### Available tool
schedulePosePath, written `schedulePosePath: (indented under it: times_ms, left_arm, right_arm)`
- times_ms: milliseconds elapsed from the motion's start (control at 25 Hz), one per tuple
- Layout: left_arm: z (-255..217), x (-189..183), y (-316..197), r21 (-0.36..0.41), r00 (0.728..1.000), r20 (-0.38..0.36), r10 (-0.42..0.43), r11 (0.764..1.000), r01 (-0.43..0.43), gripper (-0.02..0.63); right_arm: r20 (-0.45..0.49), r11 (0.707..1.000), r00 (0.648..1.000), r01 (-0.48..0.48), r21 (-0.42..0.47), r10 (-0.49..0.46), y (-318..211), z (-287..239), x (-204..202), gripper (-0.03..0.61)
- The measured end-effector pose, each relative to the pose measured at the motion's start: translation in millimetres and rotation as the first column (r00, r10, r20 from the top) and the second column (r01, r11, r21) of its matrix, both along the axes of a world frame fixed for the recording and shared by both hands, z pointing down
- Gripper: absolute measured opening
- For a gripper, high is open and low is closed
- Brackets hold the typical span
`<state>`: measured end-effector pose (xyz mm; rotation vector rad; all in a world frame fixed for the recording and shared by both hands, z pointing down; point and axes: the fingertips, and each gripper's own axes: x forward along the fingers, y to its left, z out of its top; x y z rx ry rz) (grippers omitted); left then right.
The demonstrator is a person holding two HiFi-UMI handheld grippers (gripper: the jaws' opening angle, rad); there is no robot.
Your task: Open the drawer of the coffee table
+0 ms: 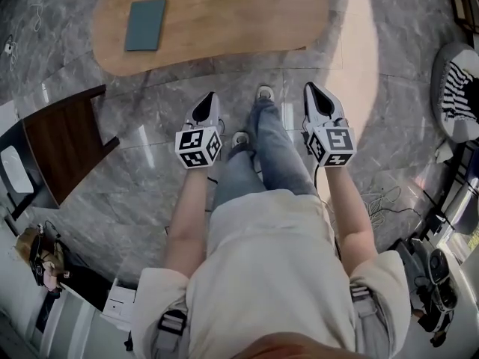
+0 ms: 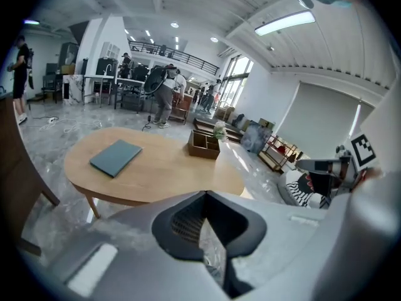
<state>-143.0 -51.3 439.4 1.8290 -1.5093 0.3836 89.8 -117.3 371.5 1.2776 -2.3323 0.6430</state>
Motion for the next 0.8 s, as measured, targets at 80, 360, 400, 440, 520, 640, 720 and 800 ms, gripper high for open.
schedulePosePath:
  times_ms: [80,360,400,440,520,640,720,800]
  left_arm:
    - [20.3,-7.2,-6.1,-0.031,0.999,0.005,-0.048,0.998,0.048,0.002]
    - [92.4,-28.2,-25.8,-0.100,0.991,-0.001,-0.131,0.986,0.130,0.002]
    - [102.4,-29.7,-27.8,-0.107,0.990,-0.002,-0.139,0.985,0.138,0.002]
    - [112.4,-30.8,-29.7,-0.116,0.990,-0.002,-0.144,0.983,0.143,0.002]
    - [131.9,-31.9,-33.0,-0.133,0.990,0.002,-0.141,0.981,0.140,0.004]
    - [160.1,-30.9,-36.5,-0.153,0.993,-0.002,-0.120,0.981,0.119,0.043]
    - [179.8,-30.4,-39.3,-0.167,0.995,-0.001,-0.103,0.981,0.101,0.069]
    - [199.3,-29.4,-42.1,-0.184,0.997,0.016,-0.072,0.980,0.074,0.081]
  right_arm:
    - [-0.006,1.000,1.000,0.010,-0.023,-0.010,-7.6,22.3,5.0,0.002]
    - [-0.041,0.998,0.999,0.024,-0.061,-0.026,-38.0,94.7,19.1,0.003]
    - [-0.050,0.997,0.998,0.027,-0.065,-0.030,-42.1,104.7,21.2,0.015]
    - [-0.058,0.997,0.998,0.028,-0.071,-0.033,-46.2,114.7,23.5,0.029]
    - [-0.070,0.996,0.997,0.022,-0.086,-0.028,-53.3,134.9,28.6,0.028]
    - [-0.095,0.994,0.995,0.012,-0.112,-0.023,-60.5,167.2,37.5,0.046]
    - [-0.109,0.991,0.994,0.015,-0.134,-0.030,-65.8,190.9,42.1,0.063]
    - [-0.111,0.987,0.993,0.018,-0.158,-0.036,-70.2,213.4,45.4,0.082]
